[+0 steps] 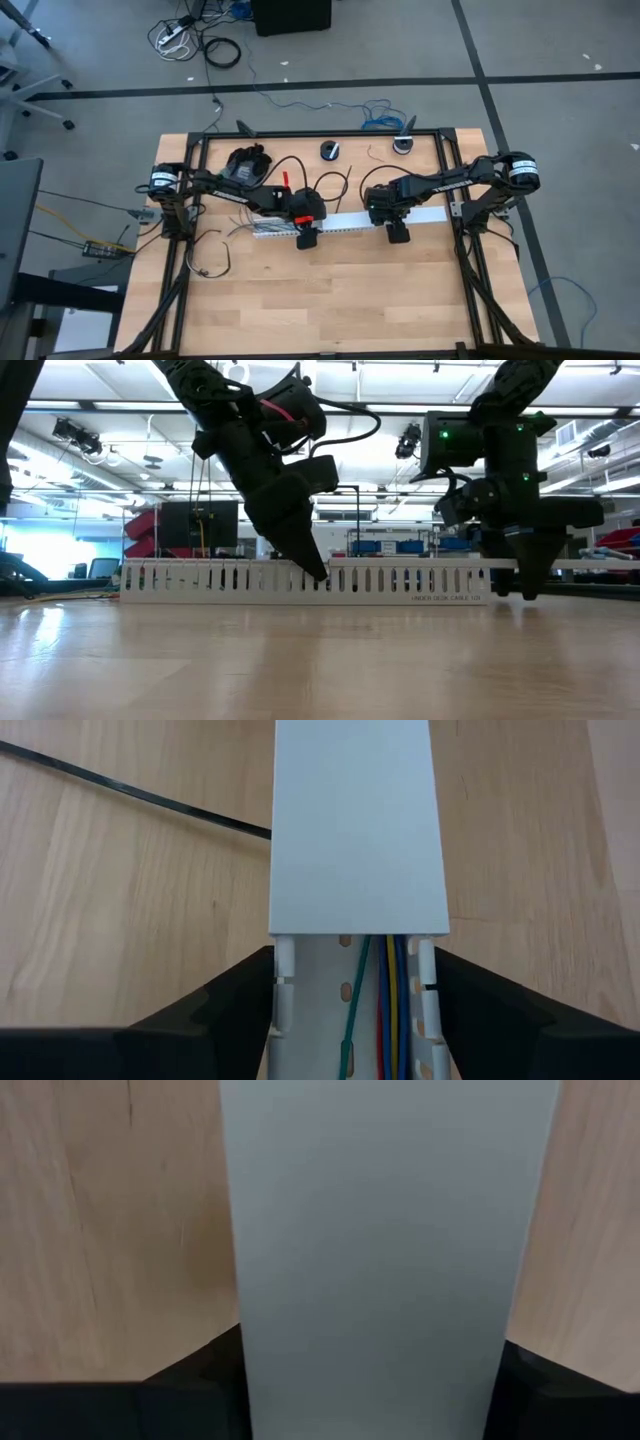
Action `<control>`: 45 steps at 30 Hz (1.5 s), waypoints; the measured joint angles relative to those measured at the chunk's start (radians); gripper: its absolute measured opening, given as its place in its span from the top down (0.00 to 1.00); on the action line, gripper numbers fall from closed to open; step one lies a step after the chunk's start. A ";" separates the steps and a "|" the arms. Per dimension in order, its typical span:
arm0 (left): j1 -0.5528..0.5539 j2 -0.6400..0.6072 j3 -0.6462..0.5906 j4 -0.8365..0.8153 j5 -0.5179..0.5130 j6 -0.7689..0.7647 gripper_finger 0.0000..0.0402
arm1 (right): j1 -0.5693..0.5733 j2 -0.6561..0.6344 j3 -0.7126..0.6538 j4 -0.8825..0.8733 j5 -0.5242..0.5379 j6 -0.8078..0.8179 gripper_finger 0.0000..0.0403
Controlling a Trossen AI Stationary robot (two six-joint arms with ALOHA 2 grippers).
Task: Ziptie cables
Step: Close the white cable duct
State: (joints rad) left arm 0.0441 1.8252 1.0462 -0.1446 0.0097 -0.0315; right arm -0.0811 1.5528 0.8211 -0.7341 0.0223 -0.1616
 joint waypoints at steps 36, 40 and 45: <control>0.003 0.001 -0.003 0.048 -0.051 -0.054 0.40 | -0.041 0.000 0.000 0.003 0.024 0.040 0.43; 0.003 0.001 -0.003 0.065 -0.066 -0.054 0.40 | -0.045 0.000 0.000 0.003 0.027 0.036 0.43; 0.007 0.001 -0.003 0.075 -0.072 -0.058 0.40 | -0.045 0.000 0.000 0.002 0.029 0.037 0.43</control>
State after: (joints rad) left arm 0.0515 1.8263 1.0431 -0.0700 -0.0624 -0.0893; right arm -0.1261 1.5528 0.8211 -0.7322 0.0517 -0.1249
